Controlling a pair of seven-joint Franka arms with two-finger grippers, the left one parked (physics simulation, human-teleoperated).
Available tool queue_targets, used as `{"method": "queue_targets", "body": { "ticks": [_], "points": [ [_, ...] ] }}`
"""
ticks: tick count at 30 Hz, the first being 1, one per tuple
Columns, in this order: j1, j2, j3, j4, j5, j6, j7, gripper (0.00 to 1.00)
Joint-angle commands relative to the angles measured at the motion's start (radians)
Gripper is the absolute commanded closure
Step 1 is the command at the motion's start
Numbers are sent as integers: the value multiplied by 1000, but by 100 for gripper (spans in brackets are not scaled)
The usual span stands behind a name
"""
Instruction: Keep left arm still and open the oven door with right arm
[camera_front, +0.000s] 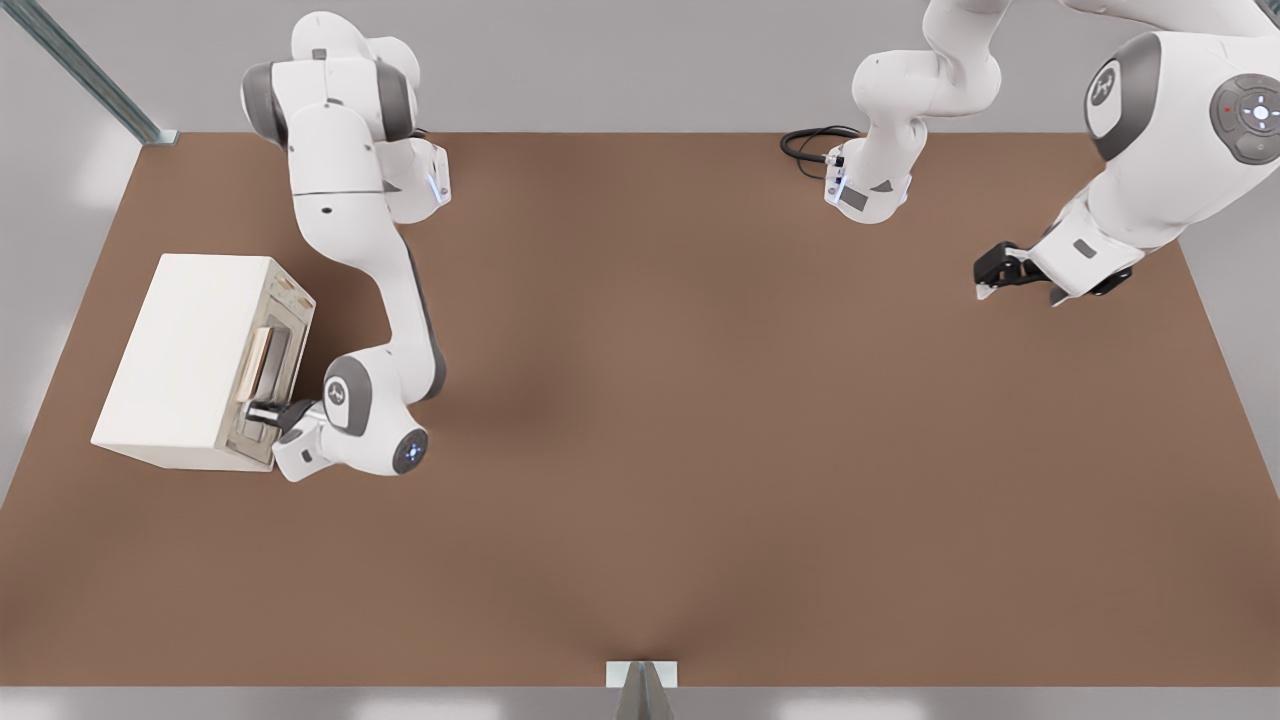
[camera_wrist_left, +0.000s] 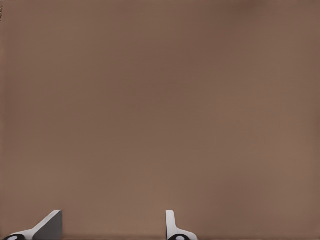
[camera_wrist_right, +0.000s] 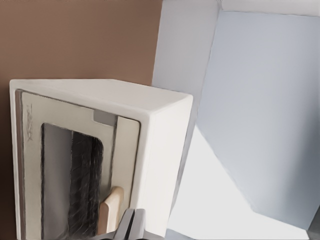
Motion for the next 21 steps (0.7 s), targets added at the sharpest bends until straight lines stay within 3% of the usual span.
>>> {"method": "queue_targets", "body": {
  "ticks": [1,10,21],
  "points": [
    [-8,0,-7,0,-9,70,-72,79],
    [-19,-4,-16,-12,-14,102,-99,79],
    [6,-96,-26,-194,-10,142,-50,79]
  ]
}}
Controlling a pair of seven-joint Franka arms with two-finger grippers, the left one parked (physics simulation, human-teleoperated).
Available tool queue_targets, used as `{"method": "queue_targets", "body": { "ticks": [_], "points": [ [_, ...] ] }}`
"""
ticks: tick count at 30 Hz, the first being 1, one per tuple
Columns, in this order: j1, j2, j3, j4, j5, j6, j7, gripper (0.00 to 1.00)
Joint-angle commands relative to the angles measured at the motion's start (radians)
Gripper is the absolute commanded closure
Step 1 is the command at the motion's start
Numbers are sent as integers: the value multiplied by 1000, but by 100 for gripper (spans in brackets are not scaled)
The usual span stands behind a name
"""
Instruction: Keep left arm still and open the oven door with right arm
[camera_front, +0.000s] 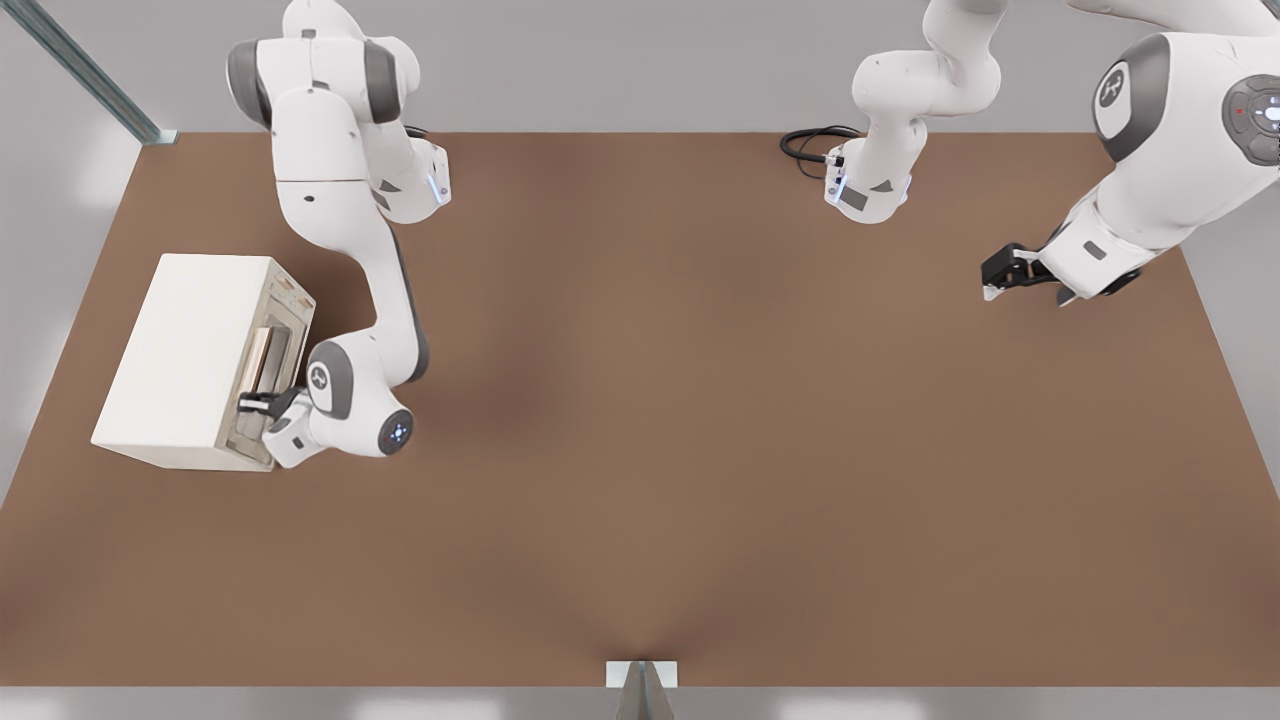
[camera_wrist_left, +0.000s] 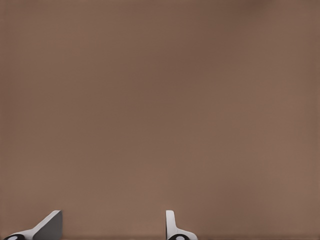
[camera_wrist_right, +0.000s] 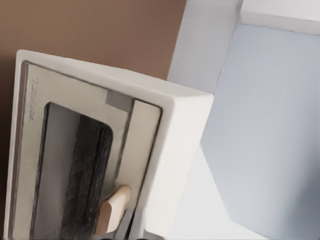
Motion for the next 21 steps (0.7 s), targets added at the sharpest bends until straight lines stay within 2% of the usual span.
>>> {"method": "queue_targets", "body": {
  "ticks": [1,8,12,21],
  "points": [
    [4,-7,-3,-29,0,39,27,79],
    [19,-64,-3,-95,-1,24,38,79],
    [24,-67,-29,-126,-9,71,75,79],
    [35,-68,-29,-154,-9,50,78,79]
  ]
}}
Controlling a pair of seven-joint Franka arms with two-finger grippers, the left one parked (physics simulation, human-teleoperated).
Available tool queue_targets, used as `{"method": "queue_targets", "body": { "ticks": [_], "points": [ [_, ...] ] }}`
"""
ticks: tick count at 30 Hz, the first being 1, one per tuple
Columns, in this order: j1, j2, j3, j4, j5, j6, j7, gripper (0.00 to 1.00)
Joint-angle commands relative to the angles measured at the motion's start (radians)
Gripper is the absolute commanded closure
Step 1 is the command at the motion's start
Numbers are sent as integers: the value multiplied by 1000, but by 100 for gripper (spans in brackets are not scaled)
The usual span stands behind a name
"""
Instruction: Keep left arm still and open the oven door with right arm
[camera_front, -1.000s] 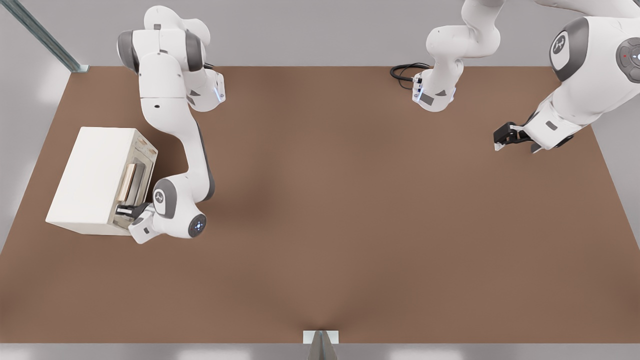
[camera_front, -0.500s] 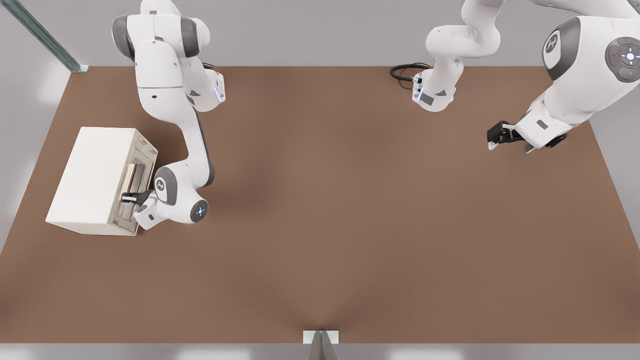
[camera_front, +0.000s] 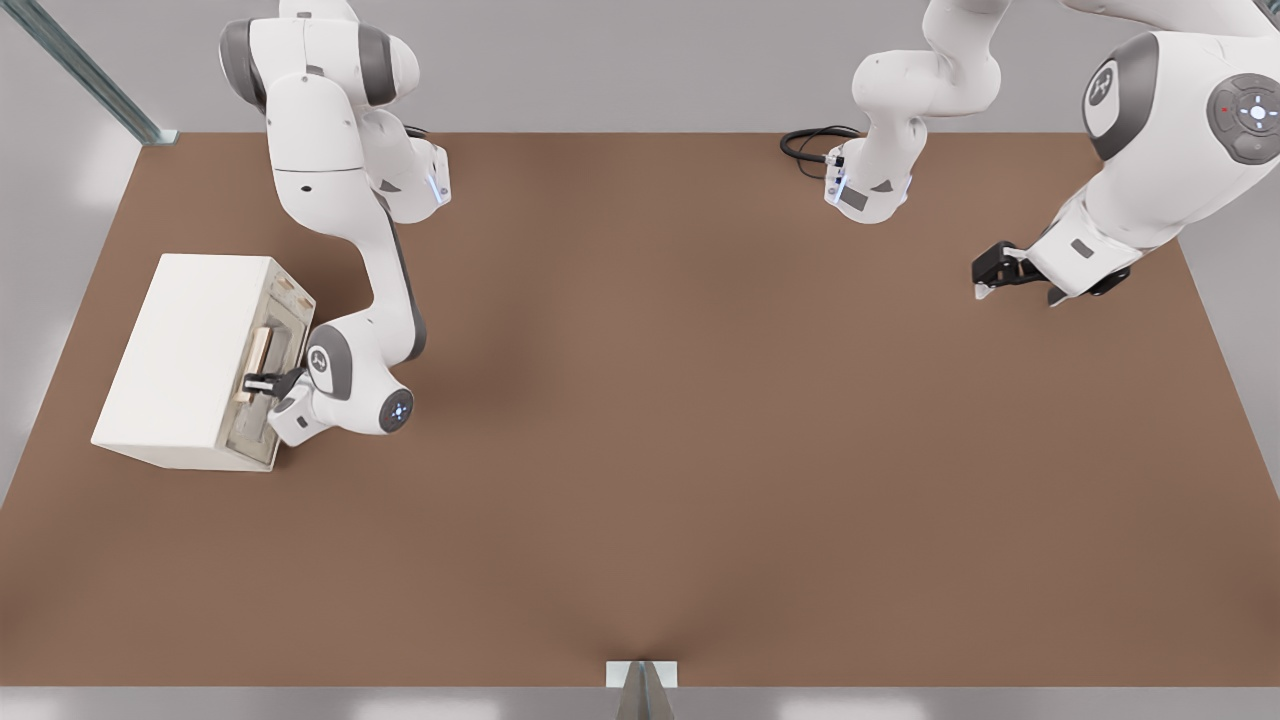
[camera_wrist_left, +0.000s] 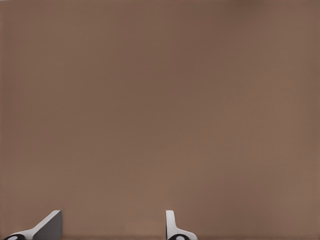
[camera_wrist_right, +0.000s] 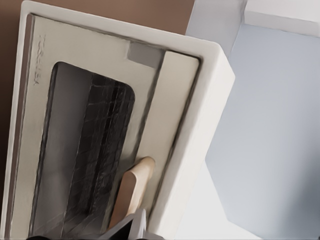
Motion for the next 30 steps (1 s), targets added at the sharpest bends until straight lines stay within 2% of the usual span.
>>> {"method": "queue_targets", "body": {
  "ticks": [1,6,8,9,10,11,12,13,14,15,16,17,30],
  "points": [
    [6,-1,1,-1,3,-4,33,79],
    [63,9,18,77,51,-50,34,79],
    [54,3,18,155,147,-79,-13,79],
    [26,-41,19,183,250,-79,-59,79],
    [-35,-96,91,209,353,-82,-69,79],
    [-175,-141,176,273,495,-82,-219,79],
    [-265,-141,220,371,571,-84,-352,79],
    [-380,-141,314,474,640,-127,-444,79],
    [-410,-178,344,523,661,-164,-461,79],
    [-431,-251,343,503,785,-165,-454,1],
    [-447,-273,340,505,857,-151,-454,0],
    [-447,-322,340,503,844,-158,-454,0],
    [-440,-334,323,499,848,-144,-463,0]
  ]
}}
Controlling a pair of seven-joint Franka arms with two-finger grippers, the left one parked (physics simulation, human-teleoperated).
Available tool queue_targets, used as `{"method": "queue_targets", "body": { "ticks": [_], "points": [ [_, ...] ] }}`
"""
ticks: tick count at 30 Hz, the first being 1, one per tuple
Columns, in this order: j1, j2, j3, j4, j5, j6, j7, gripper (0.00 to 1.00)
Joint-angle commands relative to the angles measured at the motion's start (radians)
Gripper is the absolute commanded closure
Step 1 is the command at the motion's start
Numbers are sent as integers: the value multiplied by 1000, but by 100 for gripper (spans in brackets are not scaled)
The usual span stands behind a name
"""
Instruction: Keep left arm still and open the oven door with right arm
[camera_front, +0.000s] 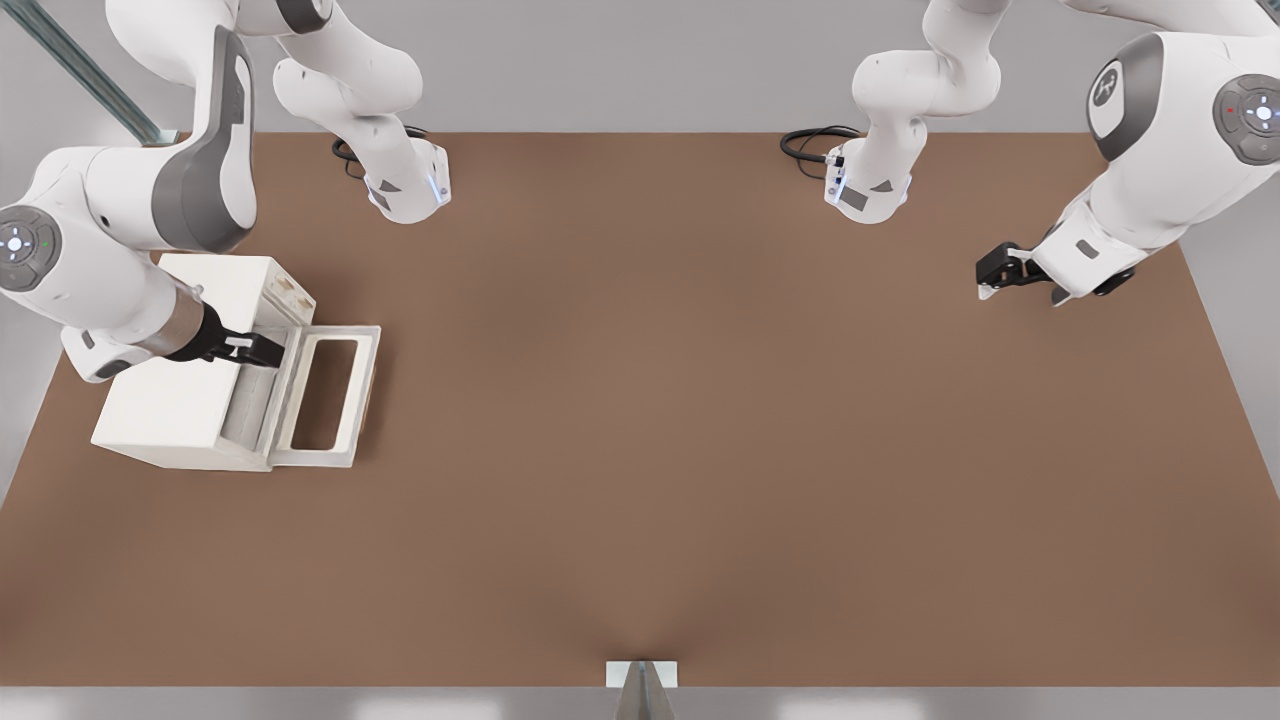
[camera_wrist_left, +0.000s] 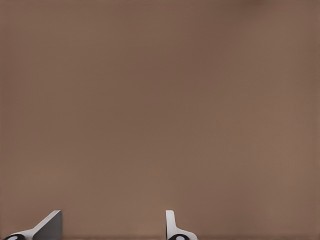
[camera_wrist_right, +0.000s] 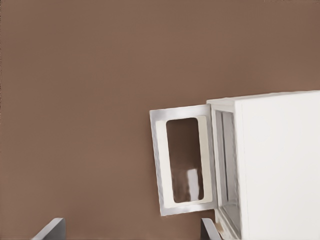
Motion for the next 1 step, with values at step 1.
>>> {"method": "queue_targets", "body": {
  "ticks": [1],
  "points": [
    [1,-2,-1,0,4,0,-158,0]
  ]
}}
